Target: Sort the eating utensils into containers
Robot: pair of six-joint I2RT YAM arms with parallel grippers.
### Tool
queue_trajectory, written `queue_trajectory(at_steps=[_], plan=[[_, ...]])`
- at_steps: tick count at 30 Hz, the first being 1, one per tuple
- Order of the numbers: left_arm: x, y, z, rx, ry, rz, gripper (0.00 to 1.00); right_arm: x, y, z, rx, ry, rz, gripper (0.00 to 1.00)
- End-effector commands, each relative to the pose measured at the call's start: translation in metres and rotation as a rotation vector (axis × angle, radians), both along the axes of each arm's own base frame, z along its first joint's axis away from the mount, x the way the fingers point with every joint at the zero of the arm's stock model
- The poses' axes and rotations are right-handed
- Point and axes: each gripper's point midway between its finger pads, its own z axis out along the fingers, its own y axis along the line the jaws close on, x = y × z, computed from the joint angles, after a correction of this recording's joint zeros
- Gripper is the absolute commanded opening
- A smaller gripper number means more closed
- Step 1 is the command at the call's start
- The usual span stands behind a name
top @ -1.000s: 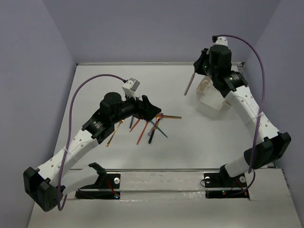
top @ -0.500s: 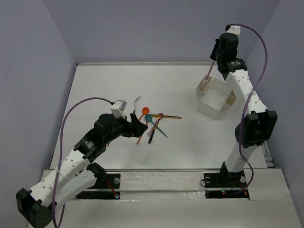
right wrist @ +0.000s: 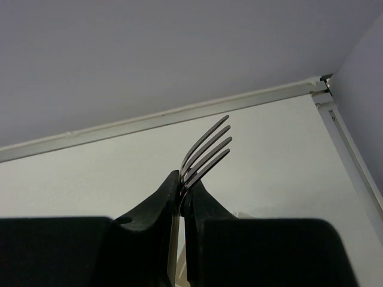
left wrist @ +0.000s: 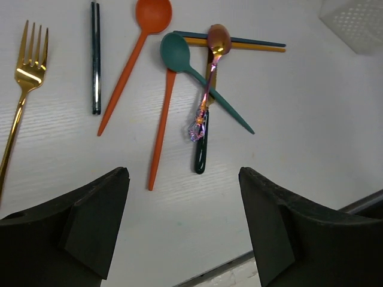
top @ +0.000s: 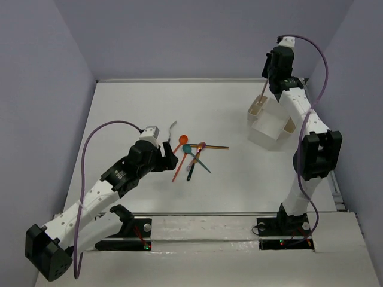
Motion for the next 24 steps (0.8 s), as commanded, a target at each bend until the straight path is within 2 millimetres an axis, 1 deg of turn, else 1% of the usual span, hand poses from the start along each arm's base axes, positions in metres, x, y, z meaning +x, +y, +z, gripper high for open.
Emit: queue_trajectory(at_steps=[1,2,3,5,7,9,10,11,12,13,14,16,17,18,19,20,21,22,23,24], plan=[[0.02,0.011,0.006,0.09,-0.024,0.088,0.84,0.002,0.003,0.012,0.005,-0.079,0.024,0.07],[0.025,0.013,0.006,0.104,-0.028,0.104,0.83,0.0,0.003,0.009,0.0,-0.072,0.025,0.07],[0.029,0.012,-0.001,0.127,-0.014,0.113,0.82,0.0,0.003,0.007,-0.002,-0.067,0.025,0.07],[0.037,0.015,-0.006,0.152,-0.006,0.136,0.81,-0.002,0.002,0.003,-0.004,-0.057,0.025,0.1],[0.049,0.02,-0.018,0.195,0.014,0.17,0.8,-0.006,0.003,-0.002,0.0,-0.045,0.027,0.2],[0.058,0.018,-0.02,0.2,0.014,0.173,0.78,-0.009,0.005,-0.004,0.006,-0.041,0.043,0.32],[0.065,0.02,-0.027,0.212,0.038,0.183,0.77,-0.01,0.006,-0.006,0.009,-0.036,0.049,0.41],[0.07,0.016,-0.023,0.197,0.04,0.174,0.76,-0.012,0.007,-0.005,0.015,-0.034,0.052,0.46],[0.074,0.014,-0.028,0.207,0.049,0.169,0.74,-0.014,0.007,-0.006,0.019,-0.029,0.052,0.49],[0.078,0.015,-0.029,0.209,0.051,0.178,0.73,-0.015,0.008,-0.004,0.026,-0.03,0.052,0.54],[0.083,0.016,-0.027,0.209,0.047,0.189,0.72,-0.017,0.009,0.002,0.034,-0.04,0.059,0.57],[0.092,0.019,-0.034,0.226,0.058,0.198,0.71,-0.022,0.01,0.009,0.053,-0.051,0.061,0.62],[0.098,0.021,-0.032,0.228,0.053,0.211,0.7,-0.026,0.01,0.02,0.059,-0.068,0.06,0.62],[0.101,0.021,-0.034,0.239,0.057,0.21,0.69,-0.03,0.01,0.025,0.072,-0.075,0.058,0.62],[0.103,0.02,-0.04,0.256,0.067,0.206,0.67,-0.034,0.01,0.027,0.083,-0.069,0.059,0.62],[0.108,0.024,-0.04,0.273,0.061,0.211,0.66,-0.039,0.011,0.034,0.094,-0.078,0.065,0.62],[0.111,0.023,-0.043,0.283,0.06,0.21,0.65,-0.048,0.015,0.043,0.118,-0.094,0.089,0.62],[0.113,0.023,-0.052,0.302,0.076,0.204,0.6,-0.054,0.017,0.046,0.133,-0.097,0.099,0.62],[0.116,0.022,-0.054,0.314,0.076,0.2,0.57,-0.06,0.019,0.048,0.148,-0.101,0.108,0.62],[0.118,0.021,-0.063,0.332,0.091,0.193,0.52,-0.074,0.024,0.051,0.179,-0.103,0.131,0.62]])
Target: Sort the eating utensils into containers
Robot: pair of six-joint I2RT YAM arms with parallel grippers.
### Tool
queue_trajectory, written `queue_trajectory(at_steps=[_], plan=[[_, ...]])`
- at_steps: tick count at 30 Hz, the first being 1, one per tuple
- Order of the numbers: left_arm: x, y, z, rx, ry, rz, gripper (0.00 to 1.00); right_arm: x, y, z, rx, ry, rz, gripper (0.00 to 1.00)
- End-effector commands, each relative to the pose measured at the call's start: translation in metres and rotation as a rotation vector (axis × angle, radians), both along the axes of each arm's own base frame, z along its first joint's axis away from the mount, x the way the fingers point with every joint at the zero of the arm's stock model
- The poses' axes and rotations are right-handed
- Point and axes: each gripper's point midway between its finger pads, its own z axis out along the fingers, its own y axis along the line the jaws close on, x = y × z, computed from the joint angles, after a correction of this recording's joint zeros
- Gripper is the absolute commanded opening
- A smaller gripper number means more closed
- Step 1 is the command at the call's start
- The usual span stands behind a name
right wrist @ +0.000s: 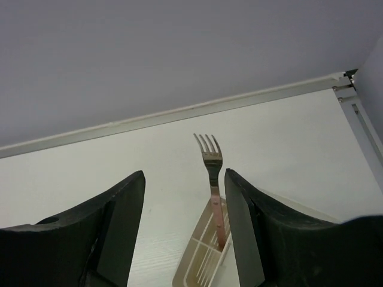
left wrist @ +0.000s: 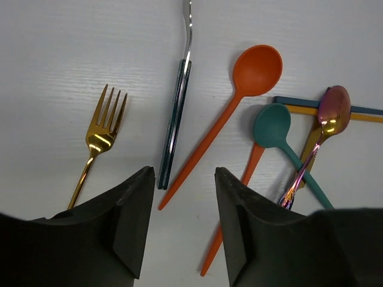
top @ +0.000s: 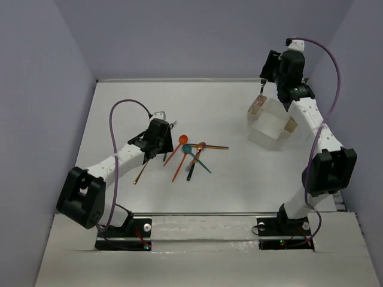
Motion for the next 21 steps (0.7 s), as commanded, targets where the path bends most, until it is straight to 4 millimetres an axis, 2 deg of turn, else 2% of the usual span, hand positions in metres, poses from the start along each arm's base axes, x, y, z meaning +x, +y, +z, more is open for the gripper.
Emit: queue_trajectory(at_steps=[1,2,3,4,6,7,9,12,13,15,16,19,21], plan=[[0.025,-0.004,-0.001,0.05,-0.042,-0.014,0.51,-0.041,0.013,0.045,0.118,-0.094,0.063,0.62],[0.028,-0.005,-0.002,0.058,-0.04,-0.015,0.5,-0.048,0.015,0.043,0.133,-0.09,0.076,0.62],[0.03,-0.004,-0.011,0.08,-0.022,-0.014,0.5,-0.056,0.021,0.028,0.161,-0.054,0.101,0.62],[0.034,-0.002,-0.011,0.094,-0.025,-0.005,0.5,-0.067,0.023,0.035,0.174,-0.068,0.12,0.62],[0.039,-0.004,-0.014,0.104,-0.024,-0.009,0.5,-0.081,0.036,0.028,0.203,-0.044,0.17,0.62],[0.043,-0.005,-0.017,0.111,-0.024,-0.009,0.5,-0.09,0.046,0.011,0.212,0.001,0.2,0.62],[0.052,-0.005,-0.014,0.126,-0.039,0.005,0.5,-0.108,0.066,0.008,0.236,0.016,0.26,0.62],[0.06,-0.002,-0.026,0.181,-0.018,0.021,0.5,-0.136,0.099,-0.013,0.254,0.083,0.356,0.62],[0.062,-0.002,-0.029,0.186,-0.013,0.02,0.5,-0.142,0.105,-0.023,0.255,0.106,0.367,0.62],[0.065,-0.005,-0.034,0.185,-0.004,0.014,0.5,-0.156,0.121,-0.024,0.287,0.122,0.411,0.62],[0.064,-0.006,-0.045,0.198,0.019,0.008,0.47,-0.16,0.124,-0.024,0.298,0.126,0.421,0.62],[0.062,-0.004,-0.066,0.227,0.067,0.003,0.36,-0.169,0.128,-0.023,0.323,0.127,0.432,0.62],[0.06,-0.001,-0.074,0.25,0.083,0.001,0.34,-0.171,0.129,-0.017,0.329,0.123,0.44,0.62]])
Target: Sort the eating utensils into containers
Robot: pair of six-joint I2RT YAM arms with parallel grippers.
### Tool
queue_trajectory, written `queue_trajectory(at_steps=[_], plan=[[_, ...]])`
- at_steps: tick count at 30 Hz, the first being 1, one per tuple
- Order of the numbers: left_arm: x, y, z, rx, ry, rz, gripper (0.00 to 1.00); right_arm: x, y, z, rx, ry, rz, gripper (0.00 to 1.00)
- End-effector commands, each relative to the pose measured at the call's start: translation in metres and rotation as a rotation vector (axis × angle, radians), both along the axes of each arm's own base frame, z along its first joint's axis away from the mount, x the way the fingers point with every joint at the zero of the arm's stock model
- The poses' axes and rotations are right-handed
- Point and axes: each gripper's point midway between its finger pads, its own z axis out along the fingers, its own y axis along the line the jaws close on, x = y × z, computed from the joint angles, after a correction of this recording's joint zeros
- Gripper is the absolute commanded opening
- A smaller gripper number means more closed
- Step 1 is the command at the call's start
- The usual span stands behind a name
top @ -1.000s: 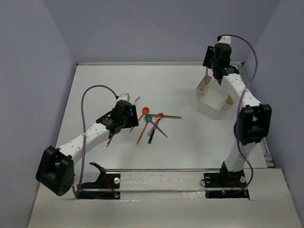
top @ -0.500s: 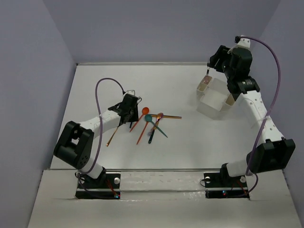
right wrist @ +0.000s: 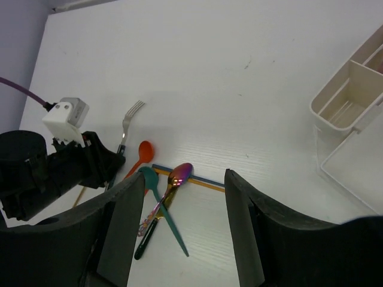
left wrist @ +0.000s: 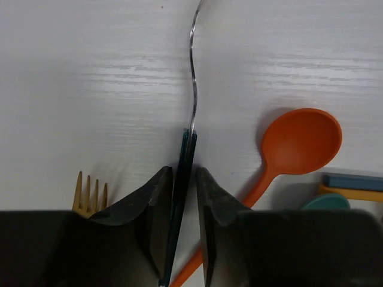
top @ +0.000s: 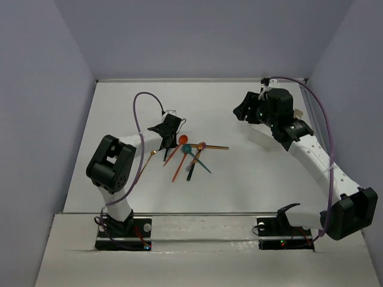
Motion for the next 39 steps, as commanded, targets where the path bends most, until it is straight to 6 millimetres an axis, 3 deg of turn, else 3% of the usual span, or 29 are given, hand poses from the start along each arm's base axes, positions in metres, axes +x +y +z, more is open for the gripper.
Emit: queue_trajectory(at_steps=[1,5,8,10,11,13,14,16,18,19,23,26,39], plan=[[0.008,0.008,-0.009,0.062,-0.007,0.018,0.29,-0.011,0.002,0.034,0.071,-0.056,0.01,0.62],[0.012,0.015,-0.007,0.081,-0.024,0.029,0.06,-0.017,0.01,0.04,0.089,-0.05,0.052,0.62],[0.021,0.01,0.017,0.049,-0.088,0.028,0.06,-0.021,0.024,0.035,0.122,-0.007,0.117,0.64],[0.028,0.004,0.04,0.01,-0.144,0.017,0.06,-0.026,0.038,0.034,0.157,0.022,0.179,0.7],[0.031,0.001,0.065,-0.019,-0.196,0.007,0.06,-0.028,0.045,0.033,0.167,0.033,0.203,0.75],[0.033,-0.009,0.094,-0.083,-0.254,-0.032,0.06,-0.029,0.058,0.034,0.194,0.053,0.252,0.79],[0.032,-0.013,0.121,-0.125,-0.308,-0.054,0.06,-0.031,0.065,0.036,0.2,0.055,0.274,0.81],[0.024,-0.026,0.155,-0.225,-0.365,-0.118,0.06,-0.03,0.077,0.041,0.227,0.055,0.311,0.82],[0.006,-0.044,0.165,-0.318,-0.353,-0.205,0.06,-0.029,0.089,0.041,0.248,0.067,0.343,0.82],[0.003,-0.049,0.184,-0.368,-0.405,-0.226,0.06,-0.03,0.095,0.042,0.254,0.065,0.357,0.82],[-0.026,-0.073,0.203,-0.542,-0.409,-0.334,0.06,-0.032,0.119,0.043,0.268,0.08,0.418,0.81],[-0.049,-0.092,0.202,-0.666,-0.356,-0.402,0.06,-0.034,0.135,0.047,0.285,0.067,0.473,0.76],[-0.071,-0.128,0.236,-0.811,-0.368,-0.516,0.06,-0.031,0.164,0.017,0.28,0.141,0.513,0.73]])
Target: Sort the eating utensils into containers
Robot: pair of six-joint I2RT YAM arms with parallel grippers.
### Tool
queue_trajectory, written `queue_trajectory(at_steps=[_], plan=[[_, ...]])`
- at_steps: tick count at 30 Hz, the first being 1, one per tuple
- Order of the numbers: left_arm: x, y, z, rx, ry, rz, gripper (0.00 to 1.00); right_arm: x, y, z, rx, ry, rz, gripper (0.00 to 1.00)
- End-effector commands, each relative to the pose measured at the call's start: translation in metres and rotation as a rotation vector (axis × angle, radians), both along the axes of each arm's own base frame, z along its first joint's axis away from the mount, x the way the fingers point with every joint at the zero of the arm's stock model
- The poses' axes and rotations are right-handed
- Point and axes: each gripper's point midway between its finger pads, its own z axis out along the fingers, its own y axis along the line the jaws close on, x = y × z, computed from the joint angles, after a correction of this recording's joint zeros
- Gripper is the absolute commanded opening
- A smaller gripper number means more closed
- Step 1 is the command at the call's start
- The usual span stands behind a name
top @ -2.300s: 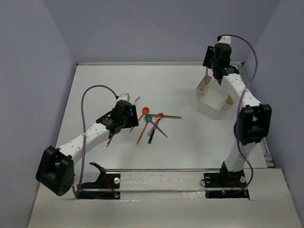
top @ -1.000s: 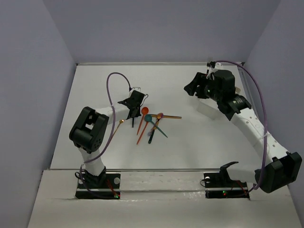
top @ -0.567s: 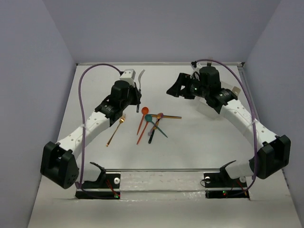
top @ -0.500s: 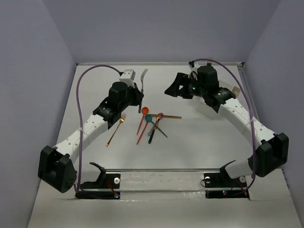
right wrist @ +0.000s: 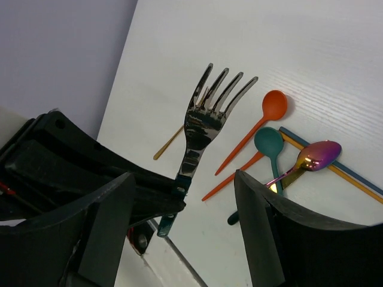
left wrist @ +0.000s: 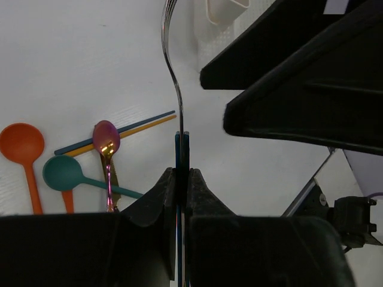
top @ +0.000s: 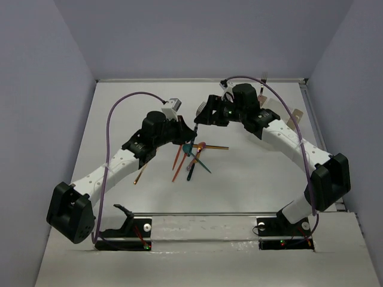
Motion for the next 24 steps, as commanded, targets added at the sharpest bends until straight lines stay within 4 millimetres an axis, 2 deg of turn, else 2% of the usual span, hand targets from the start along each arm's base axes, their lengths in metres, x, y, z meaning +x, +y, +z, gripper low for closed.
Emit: queue_trajectory(at_steps=[1,6,9,10,13,15,17,18,19,20,22,23,24], plan=[[-0.003,-0.019,0.049,-0.123,-0.1,-0.06,0.06,-0.001,0.018,0.023,0.051,-0.054,0.029,0.73],[-0.007,-0.026,0.05,-0.132,-0.097,-0.08,0.06,-0.002,0.021,0.018,0.048,-0.041,0.022,0.71],[-0.01,-0.029,0.054,-0.142,-0.104,-0.088,0.06,0.0,0.019,0.015,0.04,-0.037,0.0,0.65],[-0.01,-0.029,0.055,-0.145,-0.106,-0.089,0.06,0.0,0.021,0.014,0.039,-0.038,-0.01,0.55],[-0.013,-0.031,0.056,-0.147,-0.109,-0.094,0.06,0.002,0.017,0.012,0.035,-0.034,-0.044,0.43],[-0.013,-0.031,0.057,-0.152,-0.109,-0.093,0.06,0.004,0.015,0.009,0.024,-0.027,-0.064,0.27],[-0.014,-0.031,0.06,-0.156,-0.115,-0.092,0.07,0.008,0.011,0.008,0.013,-0.03,-0.098,0.07],[-0.013,-0.03,0.061,-0.153,-0.121,-0.087,0.1,0.01,0.009,0.009,0.012,-0.036,-0.113,0.07],[-0.013,-0.029,0.061,-0.148,-0.122,-0.082,0.26,0.013,0.005,0.013,0.007,-0.05,-0.141,0.07],[-0.012,-0.027,0.061,-0.141,-0.13,-0.077,0.34,0.015,0.003,0.017,0.008,-0.063,-0.155,0.07],[-0.01,-0.023,0.06,-0.12,-0.135,-0.058,0.46,0.022,-0.002,0.031,-0.002,-0.109,-0.193,0.07],[-0.01,-0.021,0.062,-0.113,-0.142,-0.051,0.57,0.029,-0.009,0.034,-0.027,-0.128,-0.237,0.07],[-0.008,-0.017,0.063,-0.102,-0.15,-0.03,0.61,0.034,-0.012,0.04,-0.04,-0.148,-0.256,0.07]])
